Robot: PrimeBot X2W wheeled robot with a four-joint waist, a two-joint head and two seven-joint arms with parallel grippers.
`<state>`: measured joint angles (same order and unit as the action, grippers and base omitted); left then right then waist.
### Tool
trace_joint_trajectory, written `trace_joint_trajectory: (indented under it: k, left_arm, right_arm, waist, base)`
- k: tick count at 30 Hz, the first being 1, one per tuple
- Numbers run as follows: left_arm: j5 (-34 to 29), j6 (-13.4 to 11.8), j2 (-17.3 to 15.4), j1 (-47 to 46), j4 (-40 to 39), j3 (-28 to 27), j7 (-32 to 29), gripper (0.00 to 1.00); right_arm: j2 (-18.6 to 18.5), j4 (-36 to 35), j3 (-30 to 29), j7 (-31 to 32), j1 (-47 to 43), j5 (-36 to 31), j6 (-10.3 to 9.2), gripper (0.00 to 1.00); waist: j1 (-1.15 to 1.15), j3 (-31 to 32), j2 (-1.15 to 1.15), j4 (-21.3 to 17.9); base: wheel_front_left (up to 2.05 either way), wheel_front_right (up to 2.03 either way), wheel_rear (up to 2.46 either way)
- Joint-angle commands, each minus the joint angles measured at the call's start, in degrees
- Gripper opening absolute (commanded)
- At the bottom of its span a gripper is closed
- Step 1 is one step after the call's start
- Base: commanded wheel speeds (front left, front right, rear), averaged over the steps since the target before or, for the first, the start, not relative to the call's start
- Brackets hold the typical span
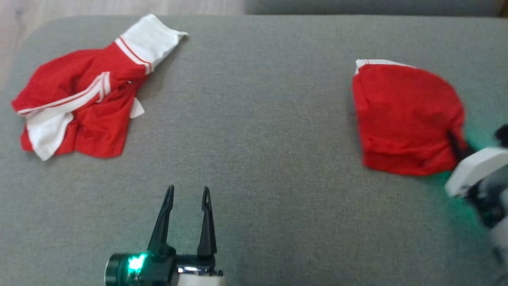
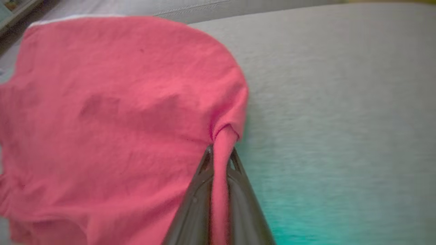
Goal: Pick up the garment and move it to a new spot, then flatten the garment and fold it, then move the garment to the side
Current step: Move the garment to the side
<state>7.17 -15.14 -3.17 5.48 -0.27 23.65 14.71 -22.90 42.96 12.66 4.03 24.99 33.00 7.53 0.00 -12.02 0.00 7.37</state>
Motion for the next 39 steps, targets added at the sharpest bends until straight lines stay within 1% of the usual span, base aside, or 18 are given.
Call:
trace_joint_trajectory:
  k: [1, 7, 11, 15, 20, 21, 22, 23, 26, 31, 35, 39]
  left_arm:
    - [0.12, -0.28, 0.29, -2.85, -1.96, -1.37, 0.29, 1.0]
    - [-0.54, -0.09, 0.29, -6.36, -2.29, -1.24, 0.29, 1.0]
    - [-1.25, 0.39, 0.29, -9.38, -1.97, -1.03, 0.29, 1.0]
    - [-1.84, 0.83, 0.29, -12.29, -1.43, -0.84, 0.29, 1.0]
    - [-2.23, 1.17, 0.29, -14.32, -0.89, -0.65, 0.29, 1.0]
    - [-2.24, 1.23, 0.29, -14.5, -0.76, -0.62, 0.29, 1.0]
    - [-2.25, 1.28, 0.29, -14.62, -0.64, -0.63, 0.29, 1.0]
    - [-2.24, 1.32, 0.29, -14.69, -0.5, -0.65, 0.29, 1.0]
    - [-2.09, 1.4, 0.29, -14.5, 0.07, -0.68, 0.29, 1.0]
    - [-1.73, 1.41, 0.29, -13.15, 0.91, -1.01, 0.29, 1.0]
    - [-0.8, 1.11, 0.29, -10.92, 1.39, -1.92, 0.29, 1.0]
    - [-0.01, 1.17, 0.29, -7.72, 2.06, -3.24, 0.29, 1.0]
  right_arm:
    - [-3.57, -1.73, 0.63, -0.61, 1.58, 0.34, -0.04, 0.0]
    - [-15.25, -3.27, 0.82, 1.01, 4.44, 0.98, -0.04, 0.0]
    - [-21.63, -3.24, -0.16, 1.44, 6.78, 1.37, -0.04, 0.0]
    - [-25.53, -2.61, -1.53, 1.44, 8.32, 0.45, -0.04, 0.0]
    - [-27.66, -1.02, -3.53, -0.67, 10.05, -2.38, -0.04, 0.0]
    - [-27.61, -0.47, -4.02, -1.33, 10.34, -3.08, -0.04, 0.13]
    - [-27.47, 0.24, -4.63, -2.06, 10.7, -3.96, -0.04, 0.45]
    - [-27.21, 0.92, -5.12, -2.87, 11.07, -5.09, -0.04, 1.0]
    - [-24.87, 2.55, -6.59, -5.92, 12.09, -8.28, -0.04, 1.0]
    - [-19.16, 2.93, -6.9, -10.42, 11.34, -12.67, -0.04, 1.0]
    - [-12.93, 0.68, -5.76, -13.36, 8.29, -13.81, -0.04, 1.0]
    - [-5.9, -3.16, -3.04, -15.57, 2.64, -12.88, -0.04, 1.0]
  waist:
    - [0.0, -1.52, 0.0, -1.21]
    - [0.0, -6.96, 0.0, -4.51]
    - [0.0, -10.7, 0.0, -6.16]
    - [0.0, -13.48, 0.0, -6.91]
    - [0.0, -14.9, 0.0, -7.11]
    - [0.0, -14.93, 0.0, -7.09]
    - [0.0, -14.89, 0.0, -7.07]
    - [0.0, -14.75, 0.0, -7.06]
    - [0.0, -13.56, 0.0, -7.07]
    - [0.0, -9.56, 0.0, -7.03]
    - [0.0, -4.84, 0.0, -6.76]
    - [0.0, 0.94, 0.0, -6.2]
  base:
    - [0.0, 0.0, 0.0]
    - [0.0, 0.0, 0.0]
    - [0.0, 0.0, 0.0]
    - [0.0, 0.0, 0.0]
    - [0.0, 0.0, 0.0]
    - [0.0, 0.0, 0.0]
    - [0.0, 0.0, 0.0]
    - [0.0, 0.0, 0.0]
    - [0.0, 0.0, 0.0]
    - [0.0, 0.0, 0.0]
    - [0.0, 0.0, 0.0]
    - [0.0, 0.0, 0.0]
